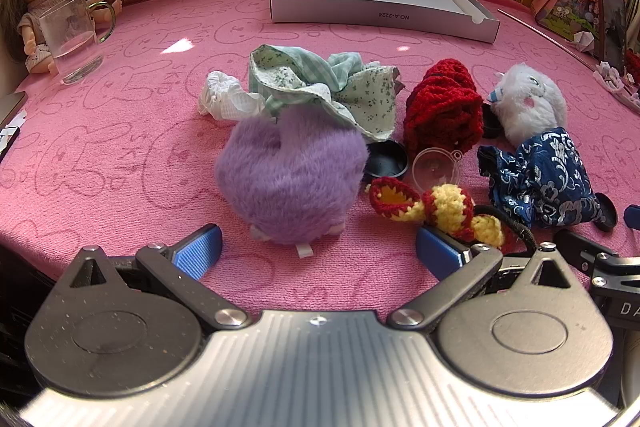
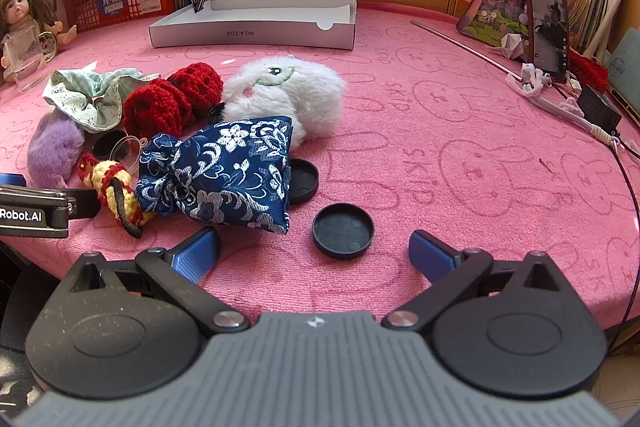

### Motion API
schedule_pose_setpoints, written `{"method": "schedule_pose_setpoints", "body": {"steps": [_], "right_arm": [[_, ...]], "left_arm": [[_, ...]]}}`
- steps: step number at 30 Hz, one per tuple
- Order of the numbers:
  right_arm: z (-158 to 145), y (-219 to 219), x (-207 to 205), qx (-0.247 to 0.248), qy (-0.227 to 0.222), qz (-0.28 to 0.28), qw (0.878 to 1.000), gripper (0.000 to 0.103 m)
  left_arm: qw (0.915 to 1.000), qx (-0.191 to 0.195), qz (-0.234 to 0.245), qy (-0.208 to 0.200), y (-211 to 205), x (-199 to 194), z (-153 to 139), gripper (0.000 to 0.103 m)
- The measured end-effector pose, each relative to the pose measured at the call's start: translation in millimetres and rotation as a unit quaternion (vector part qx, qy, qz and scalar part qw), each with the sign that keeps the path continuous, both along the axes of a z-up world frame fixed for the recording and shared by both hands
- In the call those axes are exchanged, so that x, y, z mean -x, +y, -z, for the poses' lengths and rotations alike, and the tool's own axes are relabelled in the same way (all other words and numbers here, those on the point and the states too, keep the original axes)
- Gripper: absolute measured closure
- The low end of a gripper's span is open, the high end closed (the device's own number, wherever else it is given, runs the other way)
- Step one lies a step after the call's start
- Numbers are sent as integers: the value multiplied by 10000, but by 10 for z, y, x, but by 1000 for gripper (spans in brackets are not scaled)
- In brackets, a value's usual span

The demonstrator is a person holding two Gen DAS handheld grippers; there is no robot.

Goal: Organize objects
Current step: 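Move left tool to purple pom-pom while right tool moves to blue floral pouch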

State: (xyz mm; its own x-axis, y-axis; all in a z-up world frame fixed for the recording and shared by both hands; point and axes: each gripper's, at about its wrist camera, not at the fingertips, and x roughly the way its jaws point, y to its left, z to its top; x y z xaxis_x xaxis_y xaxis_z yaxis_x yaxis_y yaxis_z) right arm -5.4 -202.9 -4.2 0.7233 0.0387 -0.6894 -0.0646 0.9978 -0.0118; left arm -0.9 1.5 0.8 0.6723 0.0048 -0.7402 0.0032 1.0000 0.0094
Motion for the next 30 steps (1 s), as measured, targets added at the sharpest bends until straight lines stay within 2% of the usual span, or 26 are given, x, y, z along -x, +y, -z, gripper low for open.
{"method": "schedule_pose_setpoints", "body": {"steps": [30], "right_arm": [[-18,18,0,38,31,45,10000,0]], "left_arm": [[9999,-2,-108,41,-18,-3,-11,0]]}}
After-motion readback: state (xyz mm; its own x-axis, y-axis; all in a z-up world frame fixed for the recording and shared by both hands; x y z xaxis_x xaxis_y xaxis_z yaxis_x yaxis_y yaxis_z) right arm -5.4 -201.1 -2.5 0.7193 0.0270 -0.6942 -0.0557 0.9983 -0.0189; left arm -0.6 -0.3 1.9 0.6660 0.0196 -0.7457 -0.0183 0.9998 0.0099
